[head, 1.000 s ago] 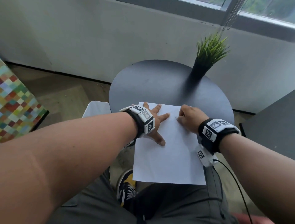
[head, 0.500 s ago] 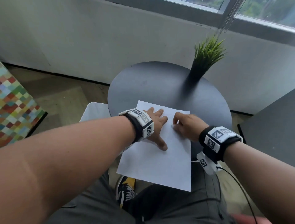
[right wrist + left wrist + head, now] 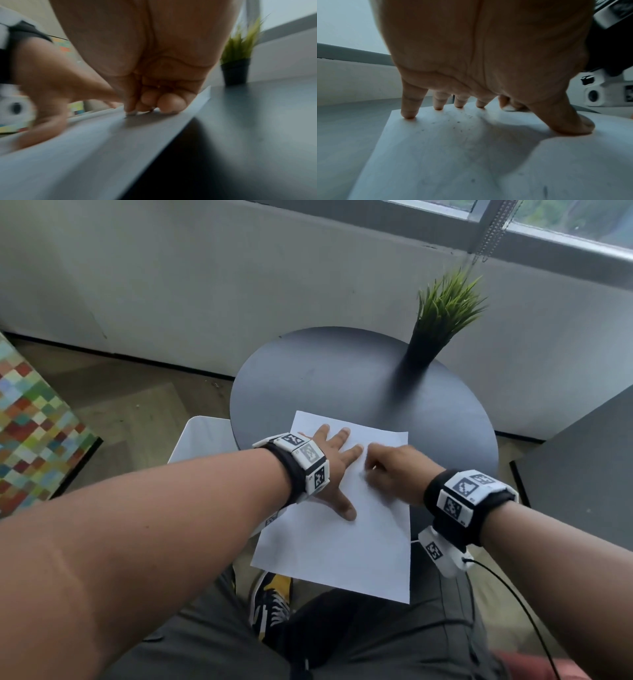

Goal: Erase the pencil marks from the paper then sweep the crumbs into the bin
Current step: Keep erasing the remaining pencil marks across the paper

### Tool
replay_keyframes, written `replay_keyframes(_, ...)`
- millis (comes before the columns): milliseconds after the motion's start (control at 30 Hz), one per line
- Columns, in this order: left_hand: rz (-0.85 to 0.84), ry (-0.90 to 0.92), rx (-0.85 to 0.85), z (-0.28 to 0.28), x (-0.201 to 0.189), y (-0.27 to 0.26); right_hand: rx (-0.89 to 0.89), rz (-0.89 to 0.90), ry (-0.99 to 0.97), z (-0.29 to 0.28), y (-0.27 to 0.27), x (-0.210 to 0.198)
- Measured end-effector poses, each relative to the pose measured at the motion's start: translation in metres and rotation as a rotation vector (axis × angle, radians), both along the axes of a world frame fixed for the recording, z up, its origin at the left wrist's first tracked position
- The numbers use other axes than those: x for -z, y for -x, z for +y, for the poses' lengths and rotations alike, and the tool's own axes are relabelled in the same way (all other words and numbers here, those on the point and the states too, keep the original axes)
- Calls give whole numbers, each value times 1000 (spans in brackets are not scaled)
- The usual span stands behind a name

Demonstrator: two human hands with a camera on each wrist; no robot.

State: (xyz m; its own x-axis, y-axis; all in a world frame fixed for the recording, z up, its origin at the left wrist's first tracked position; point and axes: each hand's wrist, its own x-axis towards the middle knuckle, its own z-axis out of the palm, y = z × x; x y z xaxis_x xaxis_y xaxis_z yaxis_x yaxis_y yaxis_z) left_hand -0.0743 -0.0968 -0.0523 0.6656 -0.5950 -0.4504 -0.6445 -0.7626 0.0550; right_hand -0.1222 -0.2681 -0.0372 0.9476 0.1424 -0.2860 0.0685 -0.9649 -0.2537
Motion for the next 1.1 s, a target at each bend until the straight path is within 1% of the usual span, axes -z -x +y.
replay_keyframes(33,0,-2,-4,-1,0,0,106,-49,48,-8,-7,1)
replay_keyframes(67,4,-7,-7,-2,-1,1,172,-75,80,-12,-9,4)
replay_keyframes(100,8,-11,-8,-2,-1,1,149,-95,95,-11,-6,5)
replay_keyframes(133,12,-10,-9,-3,-2,0,65,-92,78,-6,-1,5)
replay_keyframes(200,23,-4,-13,-2,-2,0,-154,-14,0,6,14,4)
replay_keyframes(233,27,-7,-14,-3,-2,0,-207,24,-11,4,17,3)
replay_keyframes(267,26,-16,-13,-4,-3,0,-176,35,-1,-1,13,0)
replay_keyframes(333,20,-30,-10,-7,-5,1,21,-23,54,-16,1,-1)
replay_keyframes(367,20,-35,-11,-8,-5,2,82,-48,91,-20,-2,2)
replay_keyframes(400,23,-36,-11,-8,-6,2,70,-62,111,-18,1,3)
replay_keyframes(433,27,-31,-11,-8,-6,1,8,-63,99,-11,5,5)
replay_keyframes(500,36,-16,-13,-7,-5,0,-172,-14,21,3,19,6)
replay_keyframes(533,36,-20,-12,-7,-5,0,-223,10,-2,2,21,6)
replay_keyframes(567,31,-27,-9,-8,-6,0,-194,18,-7,-3,18,4)
replay_keyframes(633,19,-46,-4,-10,-8,1,5,-32,35,-20,5,1)
replay_keyframes(667,17,-54,-4,-11,-8,1,69,-61,67,-25,3,3)
replay_keyframes(700,17,-58,-4,-11,-8,1,79,-63,83,-24,5,4)
replay_keyframes(733,17,-57,-3,-11,-8,1,29,-57,75,-17,10,3)
replay_keyframes(833,15,-55,-3,-10,-6,-1,-202,39,-9,3,27,1)
replay_keyframes(867,14,-61,-3,-10,-7,-2,-198,37,-11,-1,24,0)
replay_keyframes(967,13,-70,-3,-12,-8,0,46,-68,57,-21,6,-1)
replay_keyframes(1000,14,-69,-3,-12,-8,0,65,-92,70,-21,6,1)
replay_keyframes(1033,16,-67,-4,-11,-8,0,21,-87,71,-15,10,0)
replay_keyframes(1100,25,-65,-5,-11,-8,-1,-157,-7,-5,3,24,-1)
